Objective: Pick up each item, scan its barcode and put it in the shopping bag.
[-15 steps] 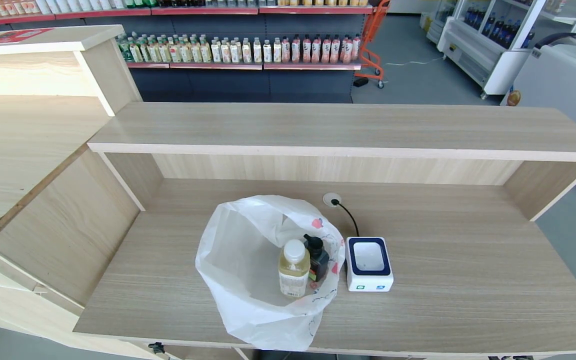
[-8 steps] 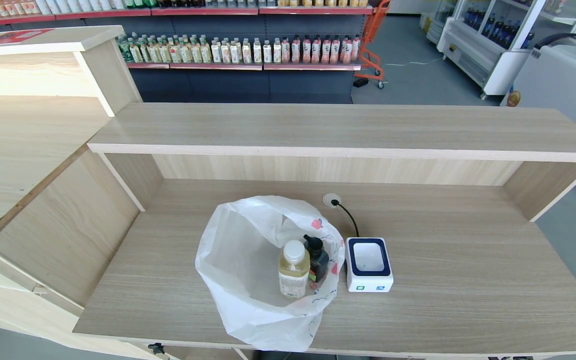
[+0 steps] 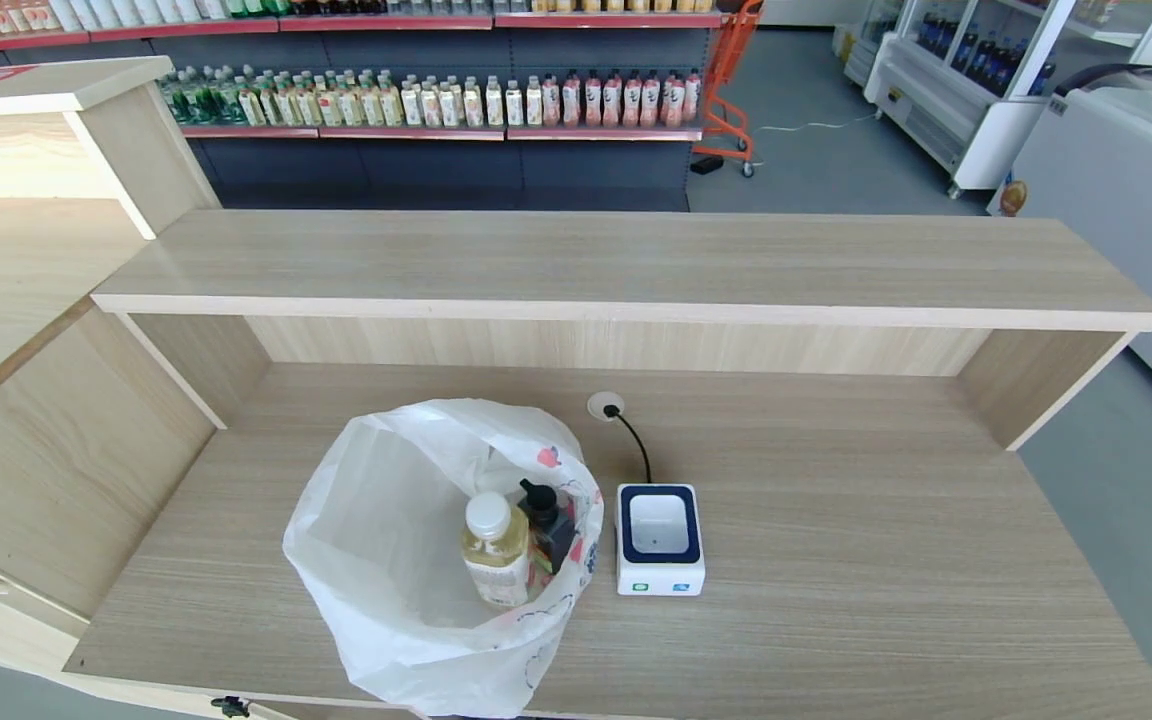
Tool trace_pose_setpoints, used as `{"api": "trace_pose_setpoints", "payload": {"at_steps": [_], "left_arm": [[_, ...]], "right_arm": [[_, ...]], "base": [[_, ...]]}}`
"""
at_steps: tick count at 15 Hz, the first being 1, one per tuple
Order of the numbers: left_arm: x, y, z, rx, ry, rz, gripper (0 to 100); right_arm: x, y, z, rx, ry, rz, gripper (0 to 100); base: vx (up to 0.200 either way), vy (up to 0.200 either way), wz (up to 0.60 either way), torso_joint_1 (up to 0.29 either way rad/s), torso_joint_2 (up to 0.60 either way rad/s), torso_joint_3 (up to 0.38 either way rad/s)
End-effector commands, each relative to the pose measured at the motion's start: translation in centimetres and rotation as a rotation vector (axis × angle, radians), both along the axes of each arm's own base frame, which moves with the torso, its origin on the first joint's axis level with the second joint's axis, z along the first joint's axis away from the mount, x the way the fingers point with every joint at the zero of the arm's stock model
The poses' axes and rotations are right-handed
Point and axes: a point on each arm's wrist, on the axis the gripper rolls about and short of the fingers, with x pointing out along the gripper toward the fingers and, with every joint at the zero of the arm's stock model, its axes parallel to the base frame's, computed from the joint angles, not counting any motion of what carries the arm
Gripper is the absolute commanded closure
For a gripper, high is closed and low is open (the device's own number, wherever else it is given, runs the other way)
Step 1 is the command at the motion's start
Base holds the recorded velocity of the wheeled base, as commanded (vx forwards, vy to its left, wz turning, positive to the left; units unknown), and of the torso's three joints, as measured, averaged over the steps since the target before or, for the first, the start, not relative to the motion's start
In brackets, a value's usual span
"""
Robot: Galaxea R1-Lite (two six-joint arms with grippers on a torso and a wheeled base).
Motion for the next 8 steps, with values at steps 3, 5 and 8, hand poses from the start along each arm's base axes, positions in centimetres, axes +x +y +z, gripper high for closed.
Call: {"api": "trace_pose_setpoints", "payload": {"at_steps": [3,5,8], "left_arm": [[0.0,0.0,0.0,0.0,0.0,0.001,0],[0.0,0.0,0.01,0.0,-0.002,-0.001,0],[0.0,0.0,0.0,-0.002,0.0,0.001,0]], "right_arm": [[0.03,0.0,0.02,0.0,0.003,0.0,100],[0.03,0.0,0.02,0.0,0.003,0.0,100],[0.03,0.0,0.02,0.0,0.003,0.0,100]], "base": [[0.0,0.0,0.0,0.0,0.0,0.0],[0.0,0.0,0.0,0.0,0.0,0.0],[0.0,0.0,0.0,0.0,0.0,0.0]]}}
